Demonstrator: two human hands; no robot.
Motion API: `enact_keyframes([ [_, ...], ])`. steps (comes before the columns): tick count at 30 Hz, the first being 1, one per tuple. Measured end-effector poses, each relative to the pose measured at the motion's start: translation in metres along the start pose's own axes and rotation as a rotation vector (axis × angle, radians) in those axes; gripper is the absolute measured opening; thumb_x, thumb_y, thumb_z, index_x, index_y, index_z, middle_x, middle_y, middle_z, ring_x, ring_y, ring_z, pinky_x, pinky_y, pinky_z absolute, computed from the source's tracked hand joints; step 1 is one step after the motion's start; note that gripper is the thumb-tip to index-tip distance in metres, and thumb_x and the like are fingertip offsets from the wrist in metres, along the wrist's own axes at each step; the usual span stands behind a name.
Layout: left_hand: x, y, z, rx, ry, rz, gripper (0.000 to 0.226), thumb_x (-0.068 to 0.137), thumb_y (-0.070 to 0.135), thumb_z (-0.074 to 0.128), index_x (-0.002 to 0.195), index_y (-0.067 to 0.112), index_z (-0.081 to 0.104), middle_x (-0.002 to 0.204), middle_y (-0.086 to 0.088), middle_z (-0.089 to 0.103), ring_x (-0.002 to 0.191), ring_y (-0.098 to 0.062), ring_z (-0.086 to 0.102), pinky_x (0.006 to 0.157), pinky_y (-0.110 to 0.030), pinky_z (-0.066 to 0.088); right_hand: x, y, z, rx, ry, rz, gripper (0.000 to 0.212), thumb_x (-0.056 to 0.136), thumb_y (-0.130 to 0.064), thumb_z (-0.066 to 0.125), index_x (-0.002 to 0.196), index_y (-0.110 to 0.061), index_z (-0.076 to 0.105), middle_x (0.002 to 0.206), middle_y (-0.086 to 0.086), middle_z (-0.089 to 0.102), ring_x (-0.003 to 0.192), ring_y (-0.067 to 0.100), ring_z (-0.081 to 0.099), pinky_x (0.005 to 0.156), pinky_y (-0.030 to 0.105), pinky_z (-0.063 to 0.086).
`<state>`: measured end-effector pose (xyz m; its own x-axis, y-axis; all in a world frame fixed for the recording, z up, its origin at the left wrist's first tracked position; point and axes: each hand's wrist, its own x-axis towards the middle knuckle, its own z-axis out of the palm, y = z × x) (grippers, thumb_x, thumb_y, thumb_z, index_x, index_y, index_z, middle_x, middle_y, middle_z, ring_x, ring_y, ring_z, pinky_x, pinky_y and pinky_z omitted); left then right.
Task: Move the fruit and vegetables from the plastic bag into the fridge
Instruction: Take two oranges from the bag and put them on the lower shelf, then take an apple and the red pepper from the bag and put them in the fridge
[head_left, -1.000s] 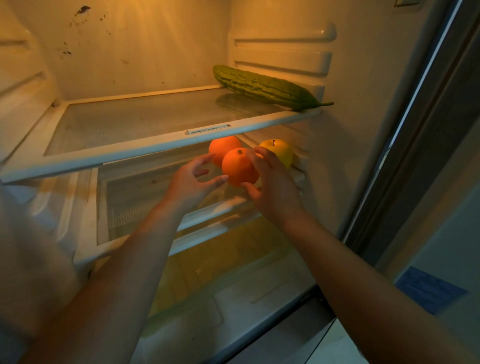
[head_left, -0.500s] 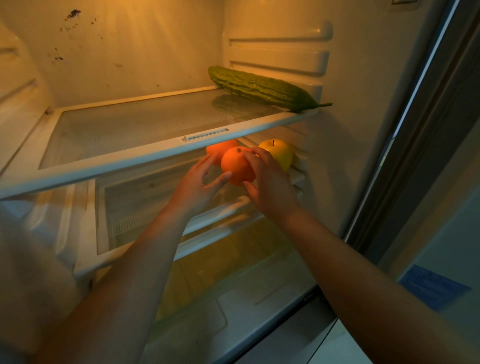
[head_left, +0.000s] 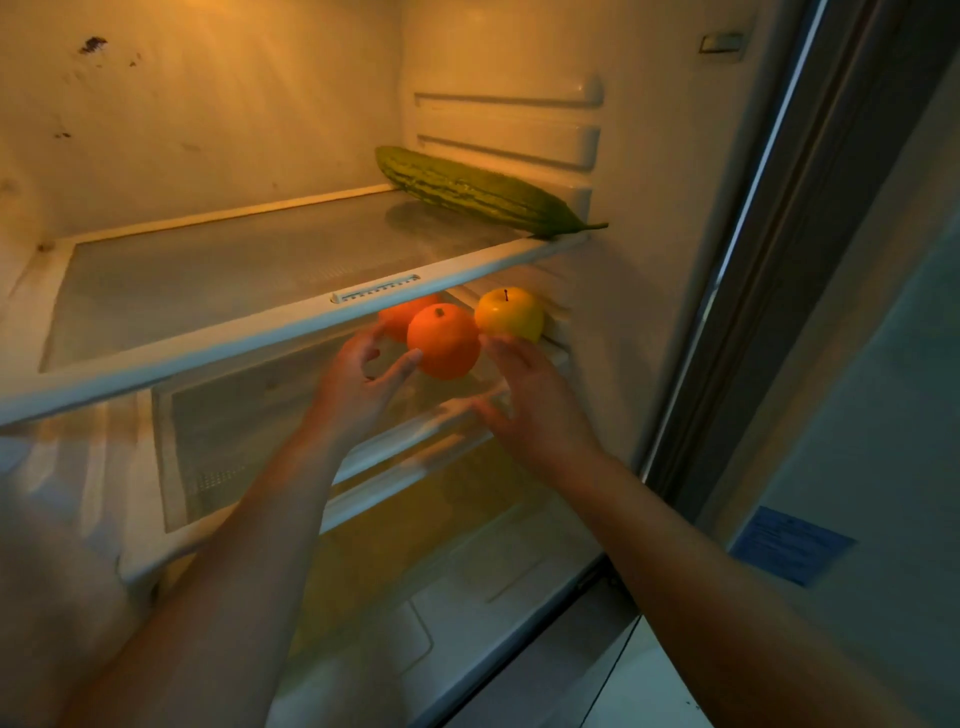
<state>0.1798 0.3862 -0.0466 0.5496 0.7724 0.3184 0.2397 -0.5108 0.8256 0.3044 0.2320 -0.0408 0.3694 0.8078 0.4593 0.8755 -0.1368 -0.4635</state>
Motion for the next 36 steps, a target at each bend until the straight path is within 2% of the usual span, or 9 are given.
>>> enact_keyframes([
  [2,-0.004,-0.001,-0.004,-0.042,0.022,-0.045,0.067,0.075,0.06,0.058,0.133,0.028,0.045,0.138,-0.001,0.048,0.122,-0.015,0.047,0.096,-0.037,0.04,-0.017,0.001,-0.005,0.021,-0.029,0.019,0.065,0.084,-0.025,0.066,0.14,-0.012,0.036,0.145,0.013,0.037,0.133,0.026,0.035,0.106,0.034,0.033],
  [4,-0.015,0.003,-0.006,-0.066,0.041,-0.06,0.061,0.079,0.058,0.056,0.132,0.03,0.046,0.137,-0.002,0.049,0.122,-0.015,0.047,0.098,-0.044,0.043,-0.034,0.003,-0.009,0.03,-0.042,0.037,0.063,0.085,-0.027,0.065,0.139,-0.012,0.037,0.144,0.01,0.037,0.132,0.023,0.035,0.106,0.031,0.032],
  [7,-0.046,0.012,-0.006,0.022,0.093,0.087,0.048,0.085,0.047,0.057,0.129,0.027,0.049,0.131,0.004,0.051,0.118,-0.008,0.048,0.089,-0.034,0.045,-0.061,0.006,-0.011,0.047,-0.084,0.086,0.062,0.086,-0.03,0.062,0.14,-0.016,0.035,0.146,0.004,0.036,0.133,0.017,0.034,0.105,0.021,0.026],
  [11,-0.094,0.03,0.002,-0.026,0.068,0.2,0.043,0.08,0.049,0.054,0.12,0.031,0.053,0.119,0.011,0.054,0.108,0.004,0.051,0.083,-0.016,0.041,-0.101,0.012,-0.014,0.04,-0.153,0.15,0.063,0.088,-0.037,0.058,0.141,-0.015,0.034,0.146,0.003,0.036,0.133,0.017,0.034,0.108,0.026,0.028],
  [19,-0.195,0.057,0.08,0.193,-0.337,0.24,0.05,0.086,0.057,0.036,0.131,0.037,0.042,0.128,0.025,0.038,0.112,0.017,0.031,0.09,-0.007,0.026,-0.227,0.039,-0.065,0.075,-0.122,0.305,0.047,0.087,-0.038,0.059,0.131,-0.024,0.048,0.132,-0.006,0.05,0.117,0.011,0.049,0.096,0.018,0.037],
  [22,-0.234,0.08,0.123,0.21,-0.466,0.266,0.056,0.086,0.058,0.033,0.133,0.029,0.044,0.132,0.018,0.041,0.119,0.008,0.034,0.097,-0.014,0.025,-0.287,0.05,-0.101,0.054,-0.098,0.36,0.045,0.087,-0.038,0.06,0.128,-0.023,0.051,0.128,-0.005,0.054,0.113,0.012,0.053,0.094,0.02,0.04],
  [26,-0.294,0.117,0.18,0.169,-0.633,0.315,0.058,0.084,0.059,0.032,0.129,0.026,0.049,0.129,0.016,0.044,0.119,0.003,0.039,0.097,-0.011,0.027,-0.368,0.065,-0.152,-0.031,-0.053,0.464,0.046,0.087,-0.042,0.058,0.128,-0.023,0.052,0.128,-0.005,0.055,0.113,0.013,0.053,0.094,0.022,0.04],
  [31,-0.377,0.158,0.245,0.088,-0.868,0.214,0.043,0.093,0.049,0.04,0.131,0.031,0.044,0.128,0.017,0.044,0.115,0.0,0.043,0.098,-0.025,0.036,-0.469,0.077,-0.208,-0.087,-0.034,0.623,0.046,0.088,-0.043,0.056,0.13,-0.026,0.049,0.132,-0.007,0.051,0.112,0.013,0.052,0.09,0.022,0.042],
  [36,-0.444,0.197,0.309,0.108,-1.073,0.333,0.048,0.091,0.053,0.034,0.131,0.03,0.045,0.126,0.021,0.04,0.114,0.003,0.041,0.091,-0.017,0.029,-0.564,0.085,-0.253,-0.118,-0.009,0.816,0.046,0.088,-0.044,0.055,0.131,-0.027,0.048,0.132,-0.008,0.05,0.113,0.013,0.052,0.089,0.022,0.042],
])
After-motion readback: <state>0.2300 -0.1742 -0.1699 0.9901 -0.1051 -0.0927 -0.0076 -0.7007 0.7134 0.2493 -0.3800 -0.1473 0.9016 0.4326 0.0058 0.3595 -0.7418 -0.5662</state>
